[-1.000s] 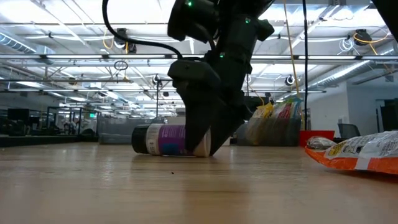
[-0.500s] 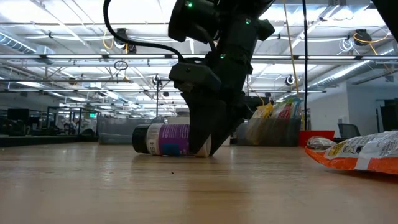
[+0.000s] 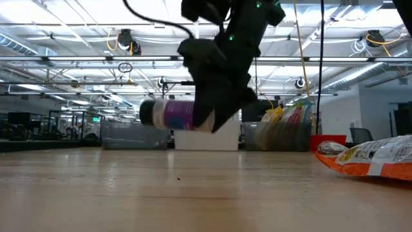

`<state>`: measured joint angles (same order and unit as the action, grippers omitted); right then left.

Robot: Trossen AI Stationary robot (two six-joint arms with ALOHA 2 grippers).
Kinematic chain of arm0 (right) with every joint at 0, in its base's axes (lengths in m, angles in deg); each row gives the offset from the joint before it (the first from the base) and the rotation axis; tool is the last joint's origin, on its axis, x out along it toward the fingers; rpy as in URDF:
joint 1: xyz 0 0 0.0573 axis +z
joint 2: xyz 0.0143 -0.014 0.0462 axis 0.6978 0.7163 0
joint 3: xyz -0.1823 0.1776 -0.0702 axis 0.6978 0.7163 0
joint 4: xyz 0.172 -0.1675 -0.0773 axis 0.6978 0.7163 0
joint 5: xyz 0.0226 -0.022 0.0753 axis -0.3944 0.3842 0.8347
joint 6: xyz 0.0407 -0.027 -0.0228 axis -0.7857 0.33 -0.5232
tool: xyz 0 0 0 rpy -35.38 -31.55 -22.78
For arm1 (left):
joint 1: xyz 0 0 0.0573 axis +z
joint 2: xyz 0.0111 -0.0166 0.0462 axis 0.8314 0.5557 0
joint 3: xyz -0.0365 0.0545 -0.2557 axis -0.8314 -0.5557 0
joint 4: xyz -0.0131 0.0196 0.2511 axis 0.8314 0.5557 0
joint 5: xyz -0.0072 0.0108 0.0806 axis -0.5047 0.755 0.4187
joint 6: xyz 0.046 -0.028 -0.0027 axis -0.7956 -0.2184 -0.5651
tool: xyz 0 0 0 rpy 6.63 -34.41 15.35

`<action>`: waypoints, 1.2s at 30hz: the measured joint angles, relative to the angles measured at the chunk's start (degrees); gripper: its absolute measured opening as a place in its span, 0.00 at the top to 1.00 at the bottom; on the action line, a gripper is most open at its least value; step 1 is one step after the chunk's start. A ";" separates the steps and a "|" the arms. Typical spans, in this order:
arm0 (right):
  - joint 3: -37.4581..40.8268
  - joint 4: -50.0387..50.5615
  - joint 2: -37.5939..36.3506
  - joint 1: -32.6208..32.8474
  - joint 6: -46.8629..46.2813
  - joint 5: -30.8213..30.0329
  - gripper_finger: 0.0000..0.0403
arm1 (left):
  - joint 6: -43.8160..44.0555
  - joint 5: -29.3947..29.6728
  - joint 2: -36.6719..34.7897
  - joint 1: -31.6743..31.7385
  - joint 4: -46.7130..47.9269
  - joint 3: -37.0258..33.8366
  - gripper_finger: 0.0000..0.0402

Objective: Pick & Place Food Item
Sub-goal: Put the black seasoning bottle into the white bin

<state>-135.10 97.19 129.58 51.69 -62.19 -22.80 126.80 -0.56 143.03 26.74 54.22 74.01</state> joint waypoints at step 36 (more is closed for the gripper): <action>-0.15 11.12 -33.16 -4.34 28.20 1.52 0.51 | -43.88 -37.73 3.67 22.03 -42.84 -0.02 0.54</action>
<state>-135.25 108.31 96.42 47.36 -34.00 -21.28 82.93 -38.30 146.70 48.77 11.38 73.99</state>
